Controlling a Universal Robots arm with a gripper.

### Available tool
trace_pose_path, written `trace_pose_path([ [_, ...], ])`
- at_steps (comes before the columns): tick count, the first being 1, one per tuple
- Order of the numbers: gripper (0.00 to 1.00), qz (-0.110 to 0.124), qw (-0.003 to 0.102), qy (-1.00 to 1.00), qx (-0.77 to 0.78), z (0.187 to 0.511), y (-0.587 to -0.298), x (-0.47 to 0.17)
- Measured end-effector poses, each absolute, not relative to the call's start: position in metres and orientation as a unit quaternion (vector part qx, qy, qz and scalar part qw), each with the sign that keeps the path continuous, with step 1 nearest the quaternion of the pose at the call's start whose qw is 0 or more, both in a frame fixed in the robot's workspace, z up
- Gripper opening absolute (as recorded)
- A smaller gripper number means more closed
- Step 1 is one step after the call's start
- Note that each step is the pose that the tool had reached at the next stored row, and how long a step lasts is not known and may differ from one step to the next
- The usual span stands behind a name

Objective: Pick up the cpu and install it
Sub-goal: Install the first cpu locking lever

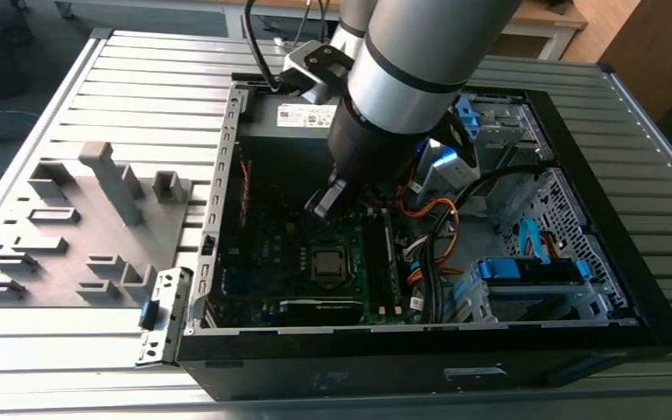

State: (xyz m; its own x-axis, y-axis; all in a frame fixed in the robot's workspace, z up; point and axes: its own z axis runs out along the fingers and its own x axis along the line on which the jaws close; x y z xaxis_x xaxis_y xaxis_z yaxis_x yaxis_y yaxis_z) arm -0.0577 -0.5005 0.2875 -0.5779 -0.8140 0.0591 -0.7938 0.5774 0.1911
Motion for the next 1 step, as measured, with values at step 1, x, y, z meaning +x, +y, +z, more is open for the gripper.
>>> trace_pose_path([
  [1,0.11,-0.072,0.07,-0.885,0.454,0.2875,-0.5004,-0.0577],
])
